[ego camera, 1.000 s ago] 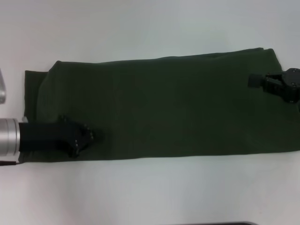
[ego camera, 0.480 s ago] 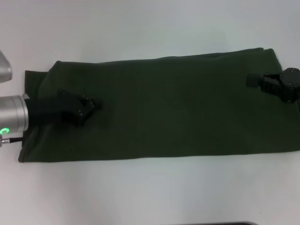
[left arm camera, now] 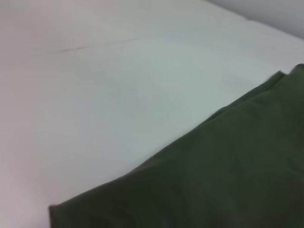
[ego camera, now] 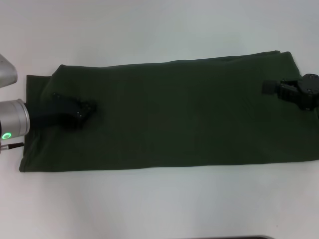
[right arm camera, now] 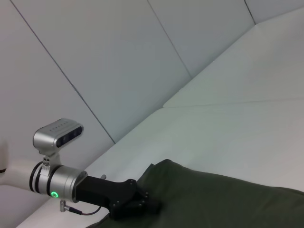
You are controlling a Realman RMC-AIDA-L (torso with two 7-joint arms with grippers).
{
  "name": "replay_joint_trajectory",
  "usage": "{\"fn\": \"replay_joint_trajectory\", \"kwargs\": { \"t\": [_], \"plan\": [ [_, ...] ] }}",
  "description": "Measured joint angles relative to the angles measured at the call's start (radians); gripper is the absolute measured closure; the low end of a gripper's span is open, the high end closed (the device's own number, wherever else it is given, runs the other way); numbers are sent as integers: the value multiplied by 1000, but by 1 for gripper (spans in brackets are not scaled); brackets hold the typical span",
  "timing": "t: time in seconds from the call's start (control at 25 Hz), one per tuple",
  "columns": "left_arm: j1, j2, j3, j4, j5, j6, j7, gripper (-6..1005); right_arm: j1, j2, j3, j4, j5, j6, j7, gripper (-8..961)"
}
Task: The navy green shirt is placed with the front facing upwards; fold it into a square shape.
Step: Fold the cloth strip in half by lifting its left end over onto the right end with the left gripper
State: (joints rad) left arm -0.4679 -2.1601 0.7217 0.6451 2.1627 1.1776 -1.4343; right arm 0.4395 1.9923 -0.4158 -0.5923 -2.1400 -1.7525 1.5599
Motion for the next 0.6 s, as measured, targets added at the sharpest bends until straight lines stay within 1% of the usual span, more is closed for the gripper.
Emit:
{"fn": "replay_joint_trajectory", "kwargs": {
  "t": [0.16, 0.28, 0.36, 0.52, 0.56, 0.6],
  "plan": [
    [-2, 0, 1, -10, 0, -19, 0, 920, 4, 0, 0, 0, 0, 1, 1, 935],
    [2, 0, -2, -9, -6, -10, 4, 919, 6, 0, 0, -2, 0, 2, 1, 935],
    [4, 0, -7, -5, -21, 23, 12, 918, 7, 0, 0, -4, 0, 2, 1, 934],
    [6, 2, -13, 14, -61, 143, 26, 915, 8, 0, 0, -4, 0, 3, 2, 933],
    [6, 2, -13, 14, -61, 143, 26, 915, 8, 0, 0, -4, 0, 3, 2, 933],
    [0, 0, -11, 18, -66, 198, 26, 914, 8, 0, 0, -4, 0, 3, 1, 933]
  ]
}}
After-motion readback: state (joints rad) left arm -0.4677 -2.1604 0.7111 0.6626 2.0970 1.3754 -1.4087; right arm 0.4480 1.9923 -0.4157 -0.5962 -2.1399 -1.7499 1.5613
